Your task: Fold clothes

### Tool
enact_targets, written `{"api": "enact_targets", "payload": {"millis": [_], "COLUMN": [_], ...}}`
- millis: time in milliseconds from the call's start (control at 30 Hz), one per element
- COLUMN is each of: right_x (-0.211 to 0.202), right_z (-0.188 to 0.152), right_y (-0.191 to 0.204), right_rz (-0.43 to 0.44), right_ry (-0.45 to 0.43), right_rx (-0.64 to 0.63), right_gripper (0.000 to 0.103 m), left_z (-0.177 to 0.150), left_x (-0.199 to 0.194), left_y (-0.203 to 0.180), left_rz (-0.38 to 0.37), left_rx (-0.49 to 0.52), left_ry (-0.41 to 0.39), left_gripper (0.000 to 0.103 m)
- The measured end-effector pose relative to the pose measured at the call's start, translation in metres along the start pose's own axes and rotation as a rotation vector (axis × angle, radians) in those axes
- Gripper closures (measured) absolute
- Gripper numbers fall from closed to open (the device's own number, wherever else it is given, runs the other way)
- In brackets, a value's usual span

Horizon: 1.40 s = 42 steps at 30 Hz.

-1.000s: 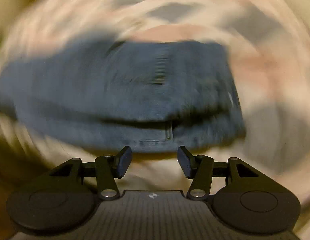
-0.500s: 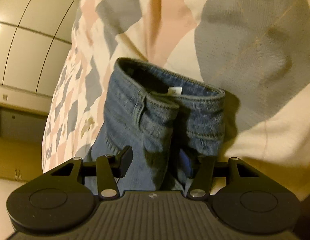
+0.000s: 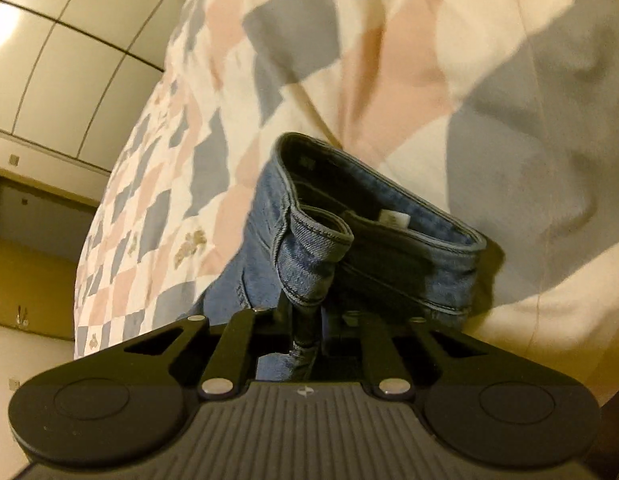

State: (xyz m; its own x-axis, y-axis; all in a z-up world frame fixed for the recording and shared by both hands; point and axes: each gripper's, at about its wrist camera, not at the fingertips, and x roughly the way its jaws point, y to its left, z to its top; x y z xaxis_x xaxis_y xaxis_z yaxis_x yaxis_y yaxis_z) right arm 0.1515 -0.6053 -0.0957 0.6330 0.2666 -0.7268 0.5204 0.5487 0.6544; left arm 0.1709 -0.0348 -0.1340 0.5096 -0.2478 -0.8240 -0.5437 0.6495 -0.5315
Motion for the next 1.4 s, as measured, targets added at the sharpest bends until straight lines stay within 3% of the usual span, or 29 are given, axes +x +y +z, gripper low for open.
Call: {"api": "enact_targets", "payload": {"millis": [233, 300, 367, 567, 633, 700, 733, 867, 1033, 1133, 1267, 1400], "right_x": [0.008, 0.009, 0.01, 0.014, 0.016, 0.018, 0.015, -0.002, -0.031, -0.041, -0.027, -0.005], "right_z": [-0.002, -0.001, -0.001, 0.0, -0.001, 0.0, 0.0, 0.003, 0.006, 0.0, -0.015, -0.019], "right_y": [-0.013, -0.014, -0.013, -0.014, -0.015, -0.016, -0.014, -0.001, 0.008, -0.002, -0.024, -0.034], "right_rz": [-0.017, -0.021, -0.022, -0.033, -0.04, -0.049, -0.047, -0.031, 0.004, -0.02, -0.109, -0.184], "right_ry": [0.025, 0.029, 0.03, 0.036, 0.037, 0.036, 0.029, -0.005, -0.043, -0.039, -0.017, -0.015], "right_rx": [0.038, 0.045, 0.045, 0.04, 0.036, 0.034, 0.023, -0.03, -0.066, -0.084, -0.075, -0.094], "right_gripper": [0.085, 0.081, 0.078, 0.076, 0.076, 0.075, 0.079, 0.089, 0.091, 0.092, 0.093, 0.089], "left_z": [0.004, 0.002, 0.001, 0.013, 0.019, 0.023, 0.025, 0.024, 0.008, -0.01, -0.036, -0.047], "left_x": [0.034, 0.027, 0.018, 0.02, 0.03, 0.03, 0.026, -0.01, -0.078, -0.072, -0.025, -0.015], "left_y": [0.026, 0.025, 0.028, 0.038, 0.032, 0.026, 0.024, 0.006, -0.006, 0.01, 0.039, 0.036], "left_rz": [-0.025, -0.029, -0.019, -0.003, 0.011, 0.01, 0.005, -0.038, -0.101, -0.024, 0.112, 0.166], "left_rx": [-0.223, -0.199, -0.163, -0.166, -0.137, -0.104, -0.086, 0.024, 0.165, 0.227, 0.185, 0.164], "left_ry": [-0.028, -0.023, -0.023, -0.057, -0.07, -0.085, -0.093, -0.165, -0.245, -0.196, -0.109, -0.106], "left_gripper": [0.082, 0.08, 0.065, 0.064, 0.069, 0.097, 0.101, 0.102, 0.102, 0.101, 0.101, 0.099]}}
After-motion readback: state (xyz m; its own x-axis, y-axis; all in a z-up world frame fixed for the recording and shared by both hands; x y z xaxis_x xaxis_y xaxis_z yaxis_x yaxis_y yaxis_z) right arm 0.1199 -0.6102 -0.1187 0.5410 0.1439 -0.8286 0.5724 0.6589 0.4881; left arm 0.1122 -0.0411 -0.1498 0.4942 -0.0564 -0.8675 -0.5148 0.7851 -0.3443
